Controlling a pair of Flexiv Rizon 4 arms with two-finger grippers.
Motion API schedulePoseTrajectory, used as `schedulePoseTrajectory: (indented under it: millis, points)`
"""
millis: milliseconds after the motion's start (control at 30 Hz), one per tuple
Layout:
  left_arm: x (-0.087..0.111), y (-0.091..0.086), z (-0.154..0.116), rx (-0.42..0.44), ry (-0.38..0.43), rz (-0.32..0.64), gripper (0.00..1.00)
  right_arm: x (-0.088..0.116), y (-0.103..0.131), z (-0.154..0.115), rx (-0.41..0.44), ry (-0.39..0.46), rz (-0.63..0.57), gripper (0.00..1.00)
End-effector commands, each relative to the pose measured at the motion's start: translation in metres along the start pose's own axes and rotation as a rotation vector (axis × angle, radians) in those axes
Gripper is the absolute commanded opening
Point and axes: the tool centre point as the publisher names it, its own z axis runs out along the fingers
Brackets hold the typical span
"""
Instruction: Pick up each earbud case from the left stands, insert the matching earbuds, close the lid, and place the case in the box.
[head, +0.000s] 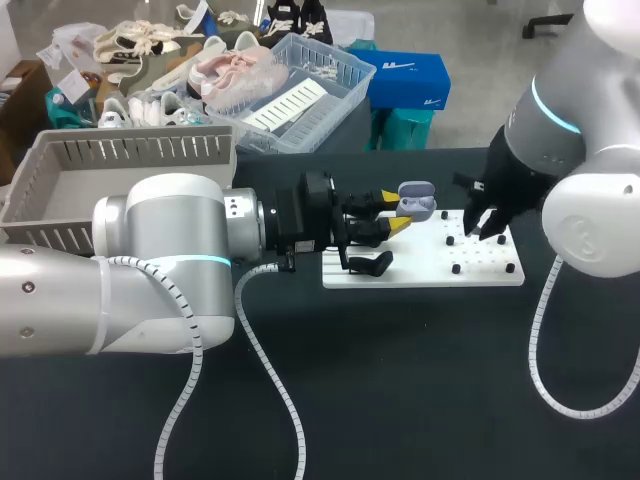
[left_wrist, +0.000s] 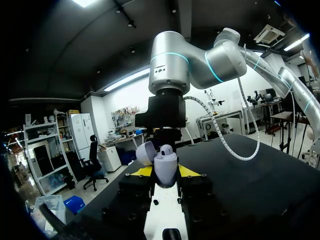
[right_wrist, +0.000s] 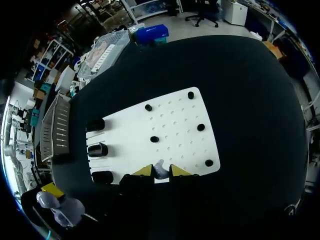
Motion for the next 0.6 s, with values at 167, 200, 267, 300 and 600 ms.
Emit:
schedulePoseTrajectory:
  millis: [167,200,267,300,600]
  points:
    - [0.000,-0.001,0.001,-0.007,-0.001,0.002,0.00,0.036,-0.006,-0.053,-0.003,-0.078,-0.004,0.00]
    - [0.000,-0.001,0.001,-0.007,-0.001,0.002,0.00,0.041,-0.006,-0.058,-0.005,-0.087,-0.010,0.00]
    - [0.000,-0.001,0.001,-0.007,-0.001,0.002,0.00,0.049,-0.005,-0.068,-0.001,-0.106,-0.026,0.00]
    - [0.000,-0.001,0.001,-0.007,-0.001,0.002,0.00,0.053,-0.005,-0.073,0.000,-0.117,-0.042,0.00]
    - [0.000,-0.001,0.001,-0.007,-0.001,0.002,0.00,0.079,0.013,-0.102,-0.011,-0.149,-0.141,0.00]
